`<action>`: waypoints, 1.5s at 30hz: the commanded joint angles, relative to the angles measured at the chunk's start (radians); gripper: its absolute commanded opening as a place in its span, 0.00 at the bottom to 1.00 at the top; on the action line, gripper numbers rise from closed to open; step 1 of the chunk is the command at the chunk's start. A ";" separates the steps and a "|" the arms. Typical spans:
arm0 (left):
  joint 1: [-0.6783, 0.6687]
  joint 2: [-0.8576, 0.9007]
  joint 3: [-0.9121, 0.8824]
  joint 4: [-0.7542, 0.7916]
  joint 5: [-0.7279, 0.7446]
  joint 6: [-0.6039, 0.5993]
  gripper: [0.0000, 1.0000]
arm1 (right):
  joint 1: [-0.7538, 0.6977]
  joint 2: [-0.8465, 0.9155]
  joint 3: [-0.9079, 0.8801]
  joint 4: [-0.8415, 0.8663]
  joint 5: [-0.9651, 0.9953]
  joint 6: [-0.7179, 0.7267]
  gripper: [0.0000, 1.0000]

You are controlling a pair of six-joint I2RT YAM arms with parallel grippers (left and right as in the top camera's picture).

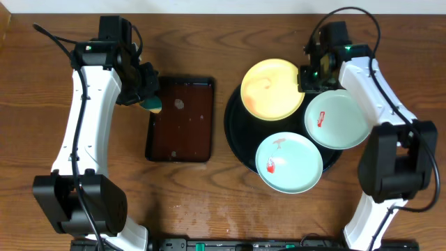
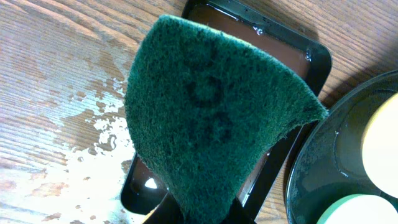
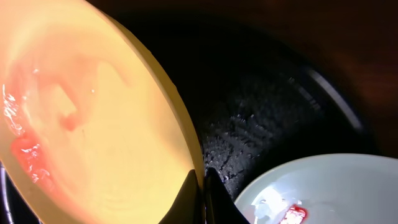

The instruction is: Clean dirty plates on tray and stack at the side

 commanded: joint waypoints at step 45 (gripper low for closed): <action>0.001 -0.003 -0.009 0.004 -0.189 -0.002 0.08 | 0.504 -0.051 0.027 0.207 0.396 0.240 0.01</action>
